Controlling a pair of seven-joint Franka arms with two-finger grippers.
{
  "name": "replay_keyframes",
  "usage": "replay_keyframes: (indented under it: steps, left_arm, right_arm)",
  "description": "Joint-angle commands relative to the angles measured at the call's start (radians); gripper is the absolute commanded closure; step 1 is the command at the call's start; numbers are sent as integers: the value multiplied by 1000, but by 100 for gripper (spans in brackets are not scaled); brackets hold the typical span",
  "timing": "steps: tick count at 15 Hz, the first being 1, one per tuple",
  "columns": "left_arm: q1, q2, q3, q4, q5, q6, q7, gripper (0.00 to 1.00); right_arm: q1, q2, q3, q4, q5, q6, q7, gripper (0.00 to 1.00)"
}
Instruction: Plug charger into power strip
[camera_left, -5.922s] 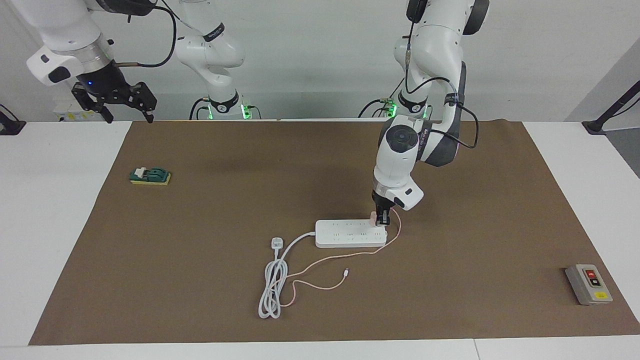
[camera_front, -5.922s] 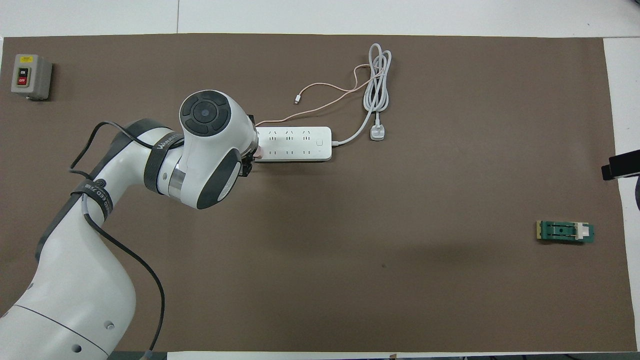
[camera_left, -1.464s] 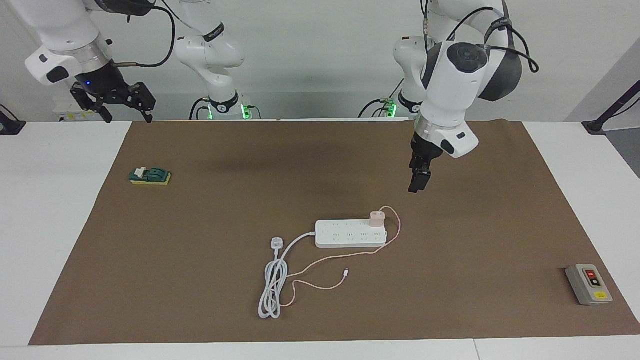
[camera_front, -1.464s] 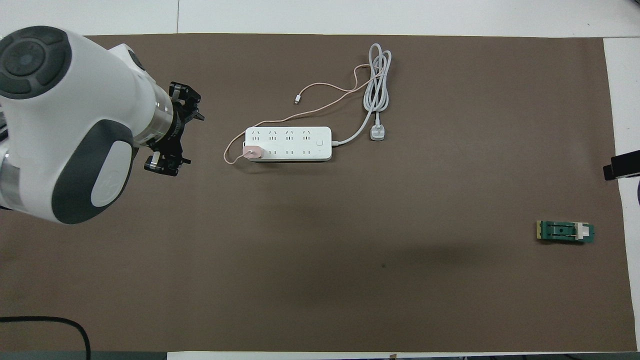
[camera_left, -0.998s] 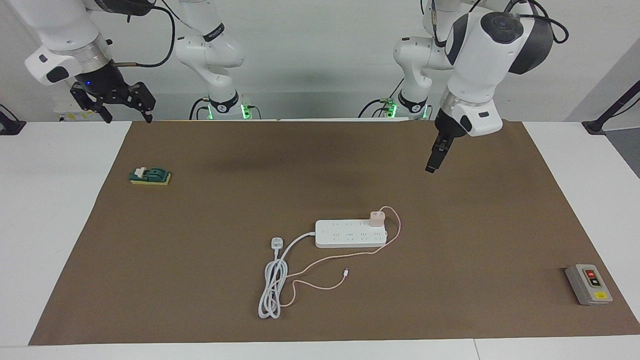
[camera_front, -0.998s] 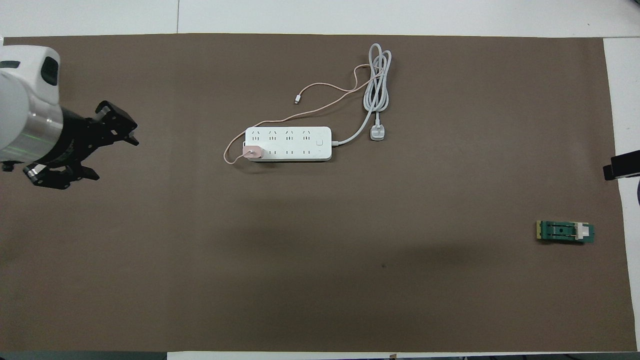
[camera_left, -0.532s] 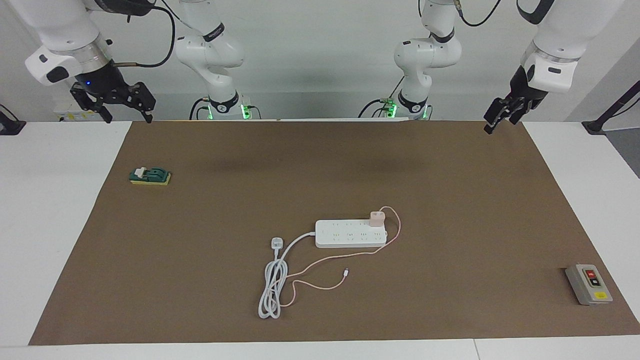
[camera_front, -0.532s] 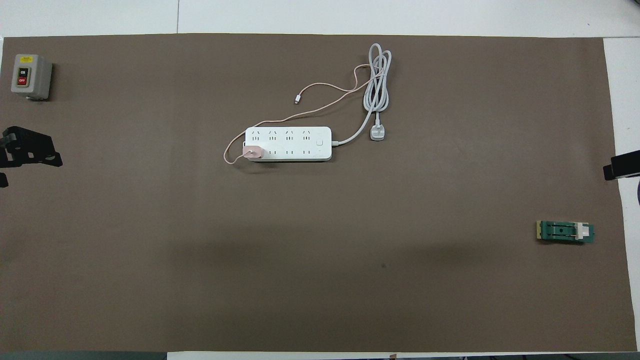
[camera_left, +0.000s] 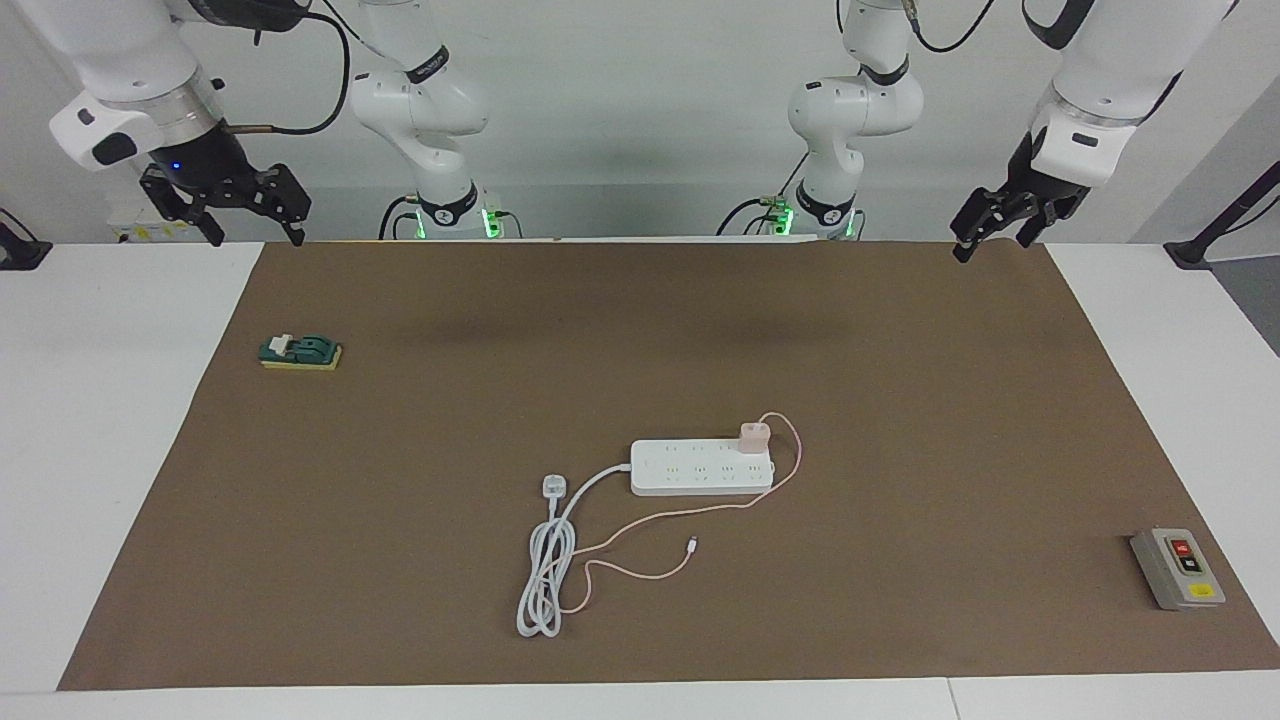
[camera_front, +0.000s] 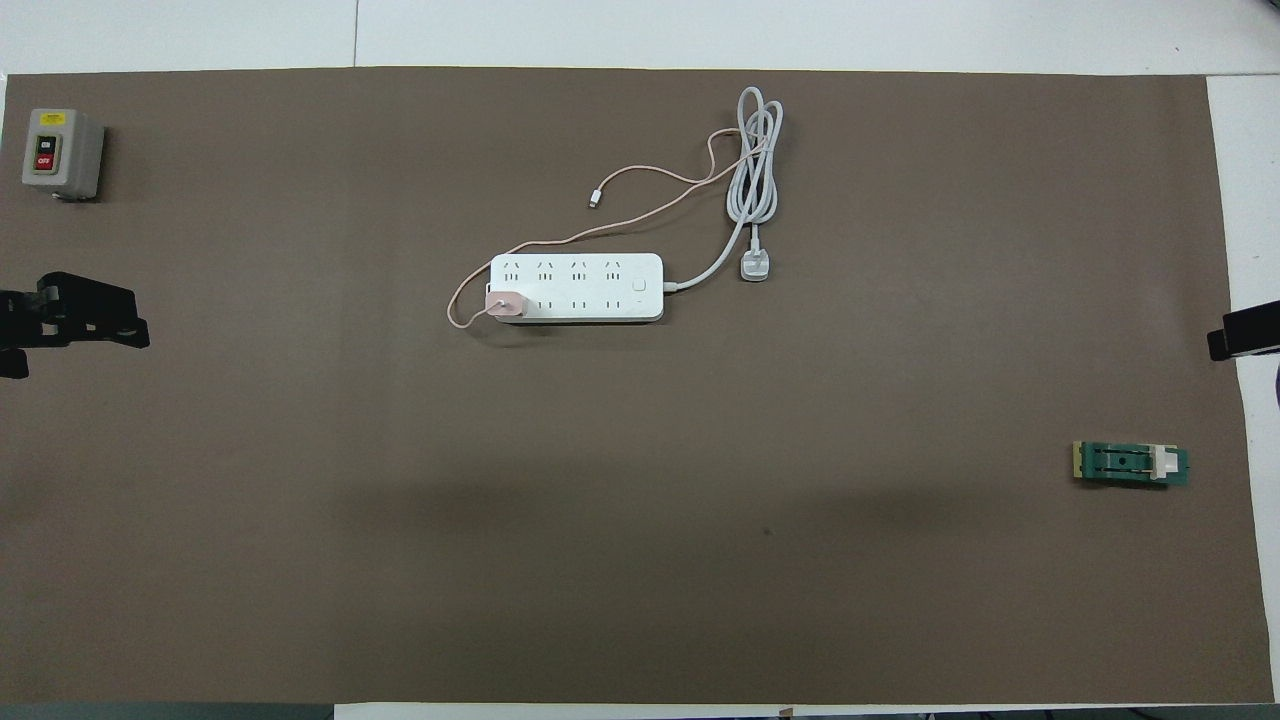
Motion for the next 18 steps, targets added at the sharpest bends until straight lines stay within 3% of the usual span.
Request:
replay_keyframes:
  steps: [1, 18]
  left_arm:
    - [-34, 78, 22, 123, 5, -87, 44, 0]
    - [-54, 47, 28, 57, -6, 37, 122, 0]
  right_arm:
    - [-5, -6, -3, 4, -14, -16, -11, 0]
    - [-5, -6, -2, 4, -13, -17, -13, 0]
